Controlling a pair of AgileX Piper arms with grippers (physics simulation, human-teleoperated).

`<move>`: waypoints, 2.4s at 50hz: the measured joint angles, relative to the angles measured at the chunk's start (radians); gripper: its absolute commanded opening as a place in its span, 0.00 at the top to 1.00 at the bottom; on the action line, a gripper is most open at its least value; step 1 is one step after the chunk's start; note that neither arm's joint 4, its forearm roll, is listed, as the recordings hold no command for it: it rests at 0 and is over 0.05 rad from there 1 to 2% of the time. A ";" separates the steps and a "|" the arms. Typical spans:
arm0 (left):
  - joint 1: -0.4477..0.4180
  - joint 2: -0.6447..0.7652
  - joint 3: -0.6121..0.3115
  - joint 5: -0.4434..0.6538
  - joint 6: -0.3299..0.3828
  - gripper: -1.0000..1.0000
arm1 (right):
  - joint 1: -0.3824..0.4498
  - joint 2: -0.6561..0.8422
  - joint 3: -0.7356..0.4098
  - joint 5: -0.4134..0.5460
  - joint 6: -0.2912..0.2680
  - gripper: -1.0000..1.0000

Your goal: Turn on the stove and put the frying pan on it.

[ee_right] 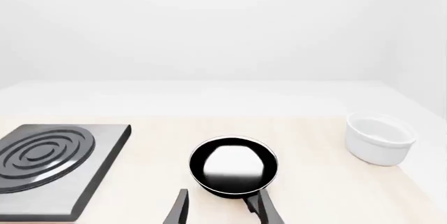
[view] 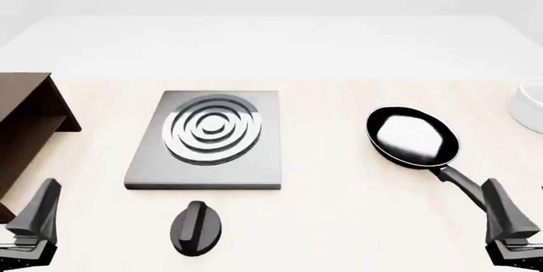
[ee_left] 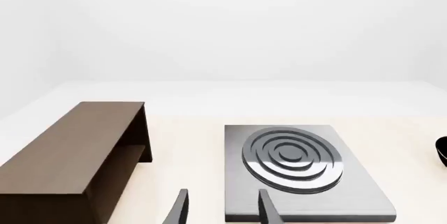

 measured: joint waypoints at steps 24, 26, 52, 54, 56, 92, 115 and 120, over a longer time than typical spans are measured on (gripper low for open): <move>-0.066 0.089 -0.079 0.062 0.076 0.00 | -0.002 0.016 -0.001 -0.002 -0.007 0.00; -0.081 0.109 -0.119 0.106 0.090 0.00 | -0.002 0.018 -0.001 -0.003 -0.007 0.00; -0.316 0.410 -0.647 0.688 0.176 0.00 | -0.007 0.000 -0.002 0.007 0.012 0.00; -0.341 0.425 -0.661 0.715 0.174 0.00 | -0.007 0.000 -0.002 0.007 0.013 0.00; -0.364 0.437 -0.671 0.738 0.172 0.00 | -0.007 -0.001 -0.002 0.007 0.013 0.00; -0.580 0.549 -0.457 0.659 0.119 0.00 | -0.002 -0.002 -0.005 0.007 0.020 0.00; -0.596 0.701 -0.321 0.431 0.108 0.00 | 0.001 -0.003 -0.004 0.002 0.026 0.00; -0.582 0.729 -0.291 0.385 0.117 0.00 | 0.001 -0.003 -0.004 0.002 0.026 0.00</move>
